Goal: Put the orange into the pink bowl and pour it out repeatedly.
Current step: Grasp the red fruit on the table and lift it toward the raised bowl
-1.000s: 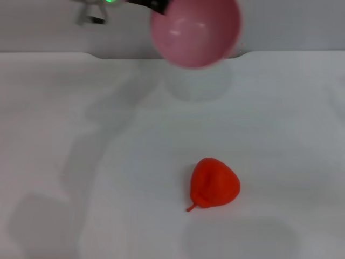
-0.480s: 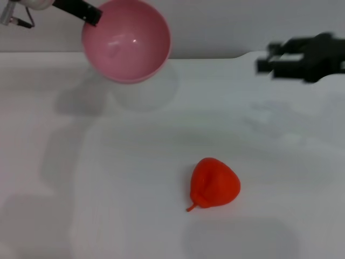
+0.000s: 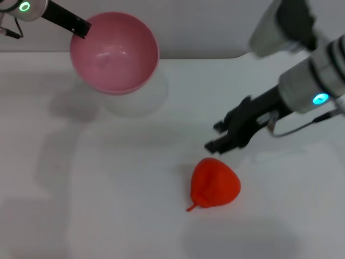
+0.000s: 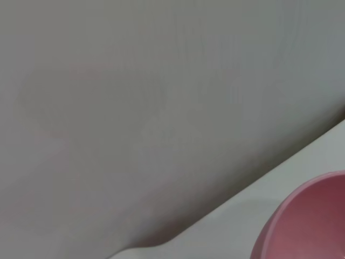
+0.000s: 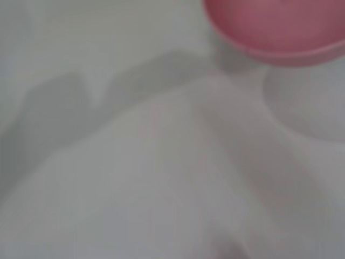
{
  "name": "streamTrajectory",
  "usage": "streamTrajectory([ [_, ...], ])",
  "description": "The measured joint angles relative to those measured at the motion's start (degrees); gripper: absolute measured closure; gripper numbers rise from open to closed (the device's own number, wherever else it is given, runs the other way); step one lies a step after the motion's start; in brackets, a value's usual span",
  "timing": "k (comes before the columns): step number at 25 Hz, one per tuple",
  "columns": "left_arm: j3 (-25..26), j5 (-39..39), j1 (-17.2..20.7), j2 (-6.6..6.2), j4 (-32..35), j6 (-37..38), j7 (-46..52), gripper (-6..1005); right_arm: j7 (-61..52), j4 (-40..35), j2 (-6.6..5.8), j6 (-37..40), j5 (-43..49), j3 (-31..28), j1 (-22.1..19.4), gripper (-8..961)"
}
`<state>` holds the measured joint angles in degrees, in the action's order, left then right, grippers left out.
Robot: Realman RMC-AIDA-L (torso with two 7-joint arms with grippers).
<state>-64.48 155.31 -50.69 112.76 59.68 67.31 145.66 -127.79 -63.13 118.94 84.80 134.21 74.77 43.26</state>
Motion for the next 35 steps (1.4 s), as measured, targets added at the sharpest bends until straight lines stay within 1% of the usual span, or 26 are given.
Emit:
streamTrajectory([
  [4,-0.04,0.0,0.32,0.04,0.0,0.4,-0.67,945,-0.62,3.85,0.04,-3.08,-0.07,4.32,0.7,464],
  [8,-0.2,-0.01,0.46,0.24,0.0,0.44,-0.98,945,-1.81,5.8,0.12,-3.74,-0.18,5.91,0.81,466],
  [17,0.05,-0.01,0.65,0.41,0.0,0.1,-1.45,945,-6.03,6.18,-0.09,-2.96,1.36,9.3,0.59,471],
  [25,-0.11,-0.01,0.91,0.53,0.0,0.02,-1.44,944,-5.5,6.48,-0.12,-3.04,3.26,9.87,0.42,476],
  [33,-0.16,-0.04,1.05,0.67,-0.01,0.01,-1.43,944,-5.19,5.65,-0.14,-3.55,3.33,9.17,0.21,640],
  [35,-0.14,-0.07,1.04,0.7,0.0,0.01,-1.43,944,-5.2,3.0,-0.18,-3.37,3.2,8.05,-0.4,681],
])
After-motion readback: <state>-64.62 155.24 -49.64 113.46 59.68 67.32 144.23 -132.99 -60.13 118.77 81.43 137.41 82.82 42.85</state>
